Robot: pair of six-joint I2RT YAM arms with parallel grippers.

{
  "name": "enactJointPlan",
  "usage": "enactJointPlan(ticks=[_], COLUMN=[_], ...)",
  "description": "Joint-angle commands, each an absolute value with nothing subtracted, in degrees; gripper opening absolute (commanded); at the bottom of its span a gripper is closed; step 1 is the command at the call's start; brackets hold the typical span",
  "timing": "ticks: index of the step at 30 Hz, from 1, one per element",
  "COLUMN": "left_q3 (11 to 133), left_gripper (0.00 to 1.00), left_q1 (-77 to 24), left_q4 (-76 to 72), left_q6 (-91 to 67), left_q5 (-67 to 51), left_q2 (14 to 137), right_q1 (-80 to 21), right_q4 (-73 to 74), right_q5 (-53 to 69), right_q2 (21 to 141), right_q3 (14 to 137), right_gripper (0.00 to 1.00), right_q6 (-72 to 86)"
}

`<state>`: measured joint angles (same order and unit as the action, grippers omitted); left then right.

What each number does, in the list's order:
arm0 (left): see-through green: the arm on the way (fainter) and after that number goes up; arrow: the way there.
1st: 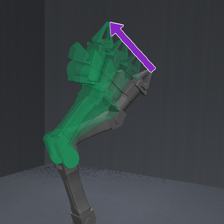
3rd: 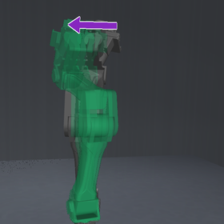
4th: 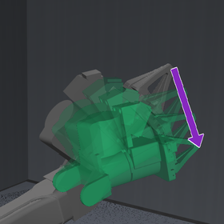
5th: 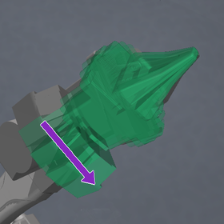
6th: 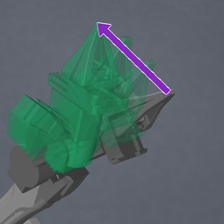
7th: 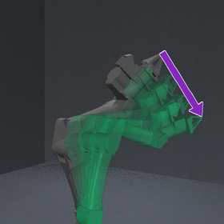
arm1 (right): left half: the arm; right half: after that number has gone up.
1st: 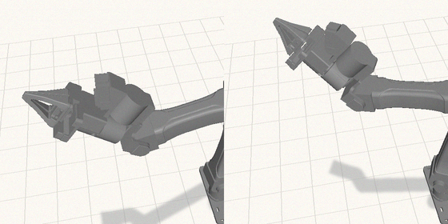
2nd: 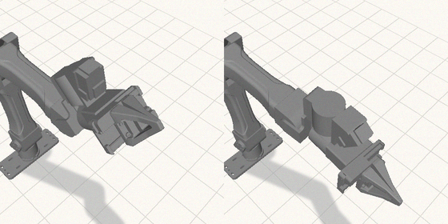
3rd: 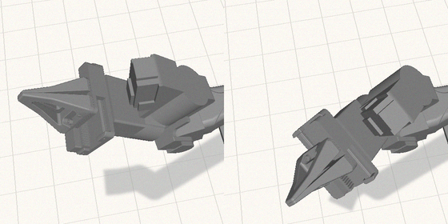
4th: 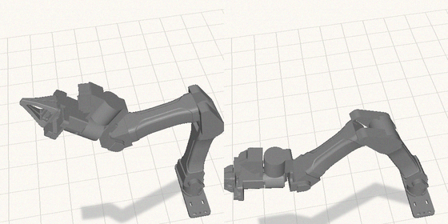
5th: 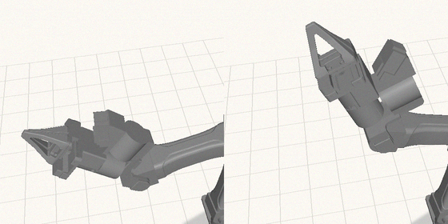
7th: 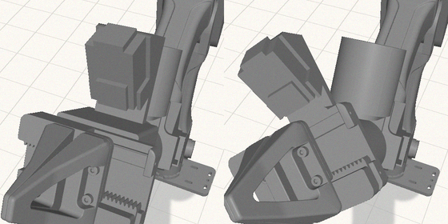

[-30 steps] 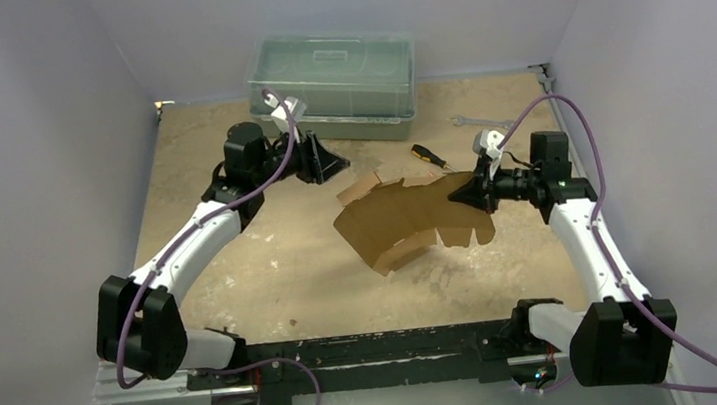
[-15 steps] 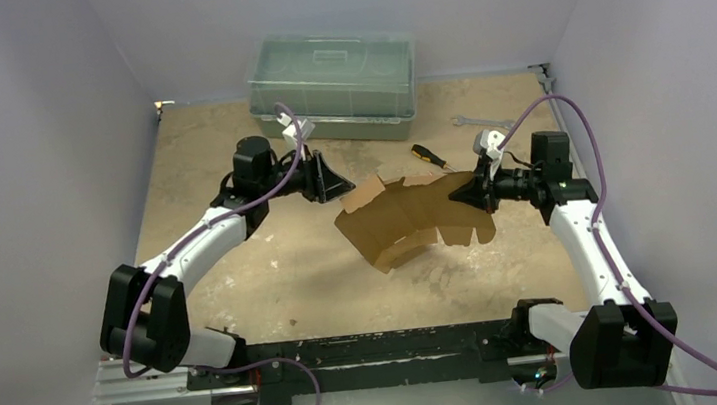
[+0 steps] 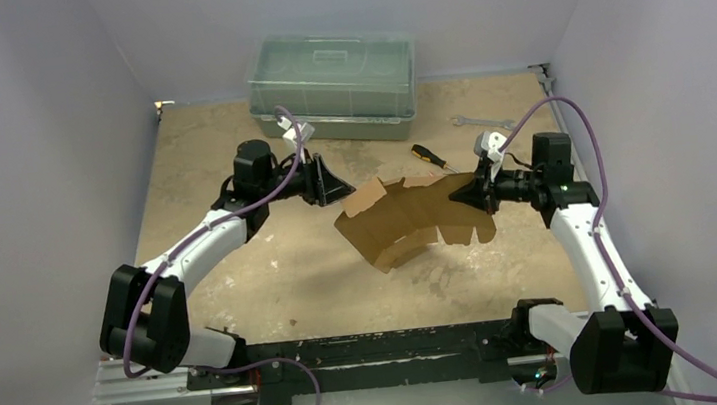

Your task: Fold the paper box

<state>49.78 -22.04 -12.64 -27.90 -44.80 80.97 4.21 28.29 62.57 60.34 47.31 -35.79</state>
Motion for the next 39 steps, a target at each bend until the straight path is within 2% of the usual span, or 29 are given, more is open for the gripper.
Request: enactJointPlan(ticks=[1, 5, 9, 17, 23, 27, 30, 32, 34, 37, 39], left_q3=[50.5, 49.9, 48.0, 40.2, 29.1, 24.0, 19.7, 15.1, 7.4, 0.4, 0.3], left_gripper=[0.5, 0.51, 0.51, 0.55, 0.59, 0.59, 0.65, 0.68, 0.68, 0.68, 0.68], left_q1=[-22.4, -22.4, -22.2, -21.7, -21.7, -21.7, -21.7, -21.7, -21.7, -21.7, -22.3], left_q4=[-14.0, -13.3, -10.5, -6.4, -6.1, -3.9, -3.6, -8.6, -19.9, -40.2, -46.2], left_q6=[-27.3, -27.0, -26.2, -31.1, -38.8, -42.3, -44.7, -47.9, -53.1, -60.0, -60.6], left_q5=[-46.7, -45.2, -38.3, -23.1, -13.3, -11.1, -10.6, -12.4, -15.6, -18.1, -19.2], left_q2=[79.4, 78.0, 73.5, 62.9, 50.9, 42.8, 37.4, 35.7, 36.5, 42.2, 46.9], right_q1=[4.4, 4.4, 3.2, -9.2, -19.7, -22.0, -21.9, -21.9, -21.9, -21.9, -21.9], right_q4=[27.4, 27.7, 30.9, 44.8, 54.8, 54.0, 53.0, 52.7, 52.5, 52.1, 51.4], right_q5=[63.9, 62.4, 57.7, 40.3, 28.7, 23.6, 23.8, 26.0, 27.4, 27.9, 28.2], right_q2=[59.7, 60.2, 61.5, 67.9, 75.5, 78.2, 79.0, 79.1, 79.2, 79.0, 78.6], right_q3=[47.6, 48.8, 53.3, 69.2, 82.1, 84.6, 84.4, 84.1, 83.7, 83.0, 82.3], right_gripper=[0.0, 0.0, 0.0, 0.0, 0.0, 0.0, 0.0, 0.0, 0.0, 0.0, 0.0], right_q6=[-36.3, -35.3, -35.7, -40.5, -40.5, -37.8, -36.3, -35.7, -35.3, -34.9, -34.2])
